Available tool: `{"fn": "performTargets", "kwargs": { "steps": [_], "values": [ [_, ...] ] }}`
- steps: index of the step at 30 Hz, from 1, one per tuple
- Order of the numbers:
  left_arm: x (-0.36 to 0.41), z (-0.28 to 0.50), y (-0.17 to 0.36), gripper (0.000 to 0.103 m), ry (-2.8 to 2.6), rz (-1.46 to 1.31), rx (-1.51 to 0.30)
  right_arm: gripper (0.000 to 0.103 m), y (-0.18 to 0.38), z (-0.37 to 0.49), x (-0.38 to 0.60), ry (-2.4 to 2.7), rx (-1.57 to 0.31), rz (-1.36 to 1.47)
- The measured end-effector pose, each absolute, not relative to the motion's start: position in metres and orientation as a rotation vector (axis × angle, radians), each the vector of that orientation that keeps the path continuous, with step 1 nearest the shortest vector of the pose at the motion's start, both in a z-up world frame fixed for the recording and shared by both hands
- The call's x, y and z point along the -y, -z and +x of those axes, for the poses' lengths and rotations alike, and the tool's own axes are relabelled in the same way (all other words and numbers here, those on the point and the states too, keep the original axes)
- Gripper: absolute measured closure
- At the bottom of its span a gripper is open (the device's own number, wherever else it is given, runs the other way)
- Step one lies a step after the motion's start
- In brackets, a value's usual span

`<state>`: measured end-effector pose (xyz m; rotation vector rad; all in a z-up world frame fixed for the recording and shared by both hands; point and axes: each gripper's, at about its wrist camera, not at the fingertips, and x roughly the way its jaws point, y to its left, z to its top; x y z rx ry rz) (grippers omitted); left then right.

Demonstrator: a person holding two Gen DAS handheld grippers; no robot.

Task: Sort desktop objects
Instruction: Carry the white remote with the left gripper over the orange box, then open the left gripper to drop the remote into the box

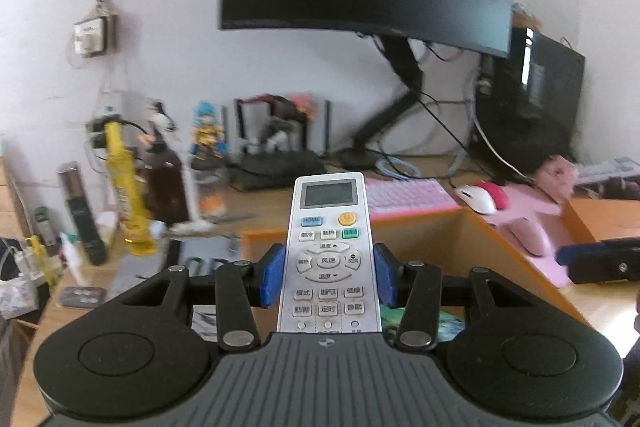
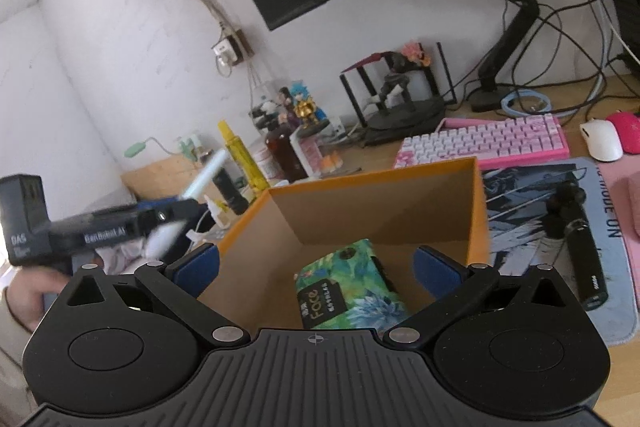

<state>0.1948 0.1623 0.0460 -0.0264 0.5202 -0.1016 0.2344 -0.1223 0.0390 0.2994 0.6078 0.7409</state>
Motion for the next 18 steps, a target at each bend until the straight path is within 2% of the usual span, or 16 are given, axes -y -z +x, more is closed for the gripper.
{"fn": "performTargets", "kwargs": {
  "steps": [11, 18],
  "values": [
    [-0.103, 0.247, -0.001, 0.055, 0.242, 0.100, -0.759, 0.000, -0.022, 0.226, 0.140, -0.739, -0.649, 0.303],
    [-0.092, 0.261, 0.013, 0.055, 0.241, 0.180, -0.841, 0.000, -0.017, 0.226, 0.146, -0.748, -0.662, 0.317]
  ]
}}
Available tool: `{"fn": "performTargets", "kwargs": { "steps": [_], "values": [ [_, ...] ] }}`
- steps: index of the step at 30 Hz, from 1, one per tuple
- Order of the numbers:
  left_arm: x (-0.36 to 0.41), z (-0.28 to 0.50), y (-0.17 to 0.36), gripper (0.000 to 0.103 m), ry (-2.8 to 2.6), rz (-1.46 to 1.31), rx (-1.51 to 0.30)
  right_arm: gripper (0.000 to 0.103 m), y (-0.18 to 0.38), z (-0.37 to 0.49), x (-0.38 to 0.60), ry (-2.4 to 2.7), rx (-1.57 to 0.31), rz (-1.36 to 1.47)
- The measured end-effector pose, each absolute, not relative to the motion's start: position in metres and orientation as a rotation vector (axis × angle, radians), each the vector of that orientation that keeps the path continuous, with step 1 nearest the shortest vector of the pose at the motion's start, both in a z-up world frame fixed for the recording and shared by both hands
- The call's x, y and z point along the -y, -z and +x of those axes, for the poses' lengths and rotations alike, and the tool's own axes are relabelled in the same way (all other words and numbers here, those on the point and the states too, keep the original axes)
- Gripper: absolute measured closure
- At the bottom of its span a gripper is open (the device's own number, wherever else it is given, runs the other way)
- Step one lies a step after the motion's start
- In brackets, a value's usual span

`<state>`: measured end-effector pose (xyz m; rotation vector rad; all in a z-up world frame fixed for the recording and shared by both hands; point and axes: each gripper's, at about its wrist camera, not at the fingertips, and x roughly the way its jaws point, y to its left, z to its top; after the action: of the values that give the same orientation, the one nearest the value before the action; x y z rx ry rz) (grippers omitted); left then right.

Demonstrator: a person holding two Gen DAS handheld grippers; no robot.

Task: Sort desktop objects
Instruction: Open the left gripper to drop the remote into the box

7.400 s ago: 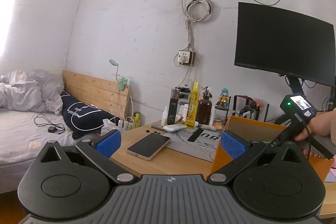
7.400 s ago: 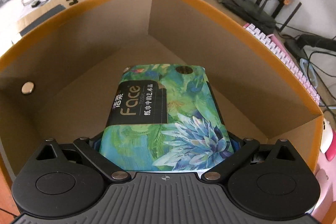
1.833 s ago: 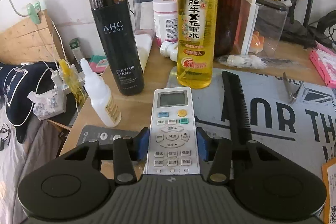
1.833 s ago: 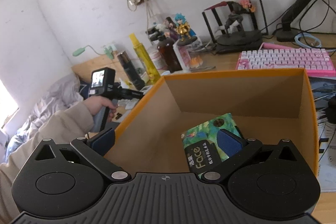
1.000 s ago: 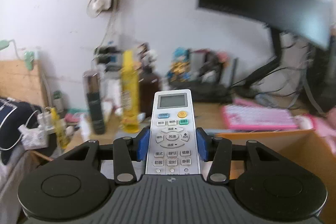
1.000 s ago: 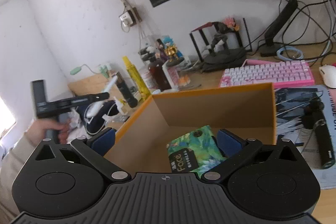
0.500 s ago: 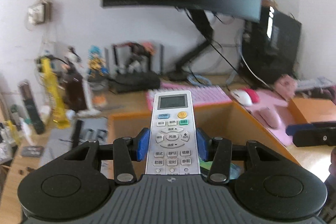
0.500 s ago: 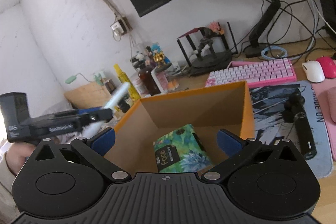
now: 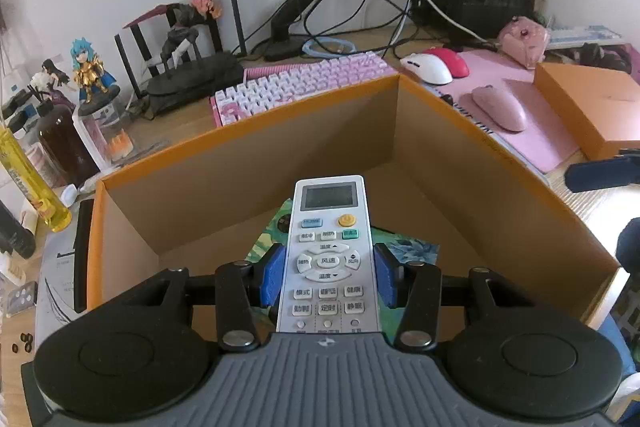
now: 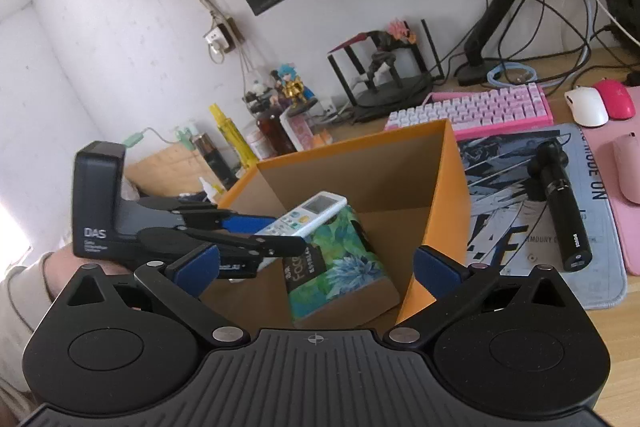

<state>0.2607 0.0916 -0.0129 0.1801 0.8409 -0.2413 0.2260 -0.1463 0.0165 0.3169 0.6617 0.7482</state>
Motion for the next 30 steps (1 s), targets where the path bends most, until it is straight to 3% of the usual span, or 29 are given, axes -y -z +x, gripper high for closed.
{"fn": "performTargets", "kwargs": {
  "steps": [4, 10, 30],
  "values": [
    [-0.091, 0.259, 0.018, 0.054, 0.233, 0.187, -0.842, 0.000, -0.014, 0.226, 0.147, -0.751, -0.666, 0.316],
    [-0.090, 0.255, 0.006, 0.032, 0.204, 0.168, -0.791, 0.000, -0.012, 0.221, 0.149, -0.754, -0.669, 0.313],
    [-0.104, 0.161, -0.032, 0.018, 0.094, -0.026, -0.466, 0.000, -0.025, 0.185, 0.183, -0.710, -0.549, 0.301]
  ]
}}
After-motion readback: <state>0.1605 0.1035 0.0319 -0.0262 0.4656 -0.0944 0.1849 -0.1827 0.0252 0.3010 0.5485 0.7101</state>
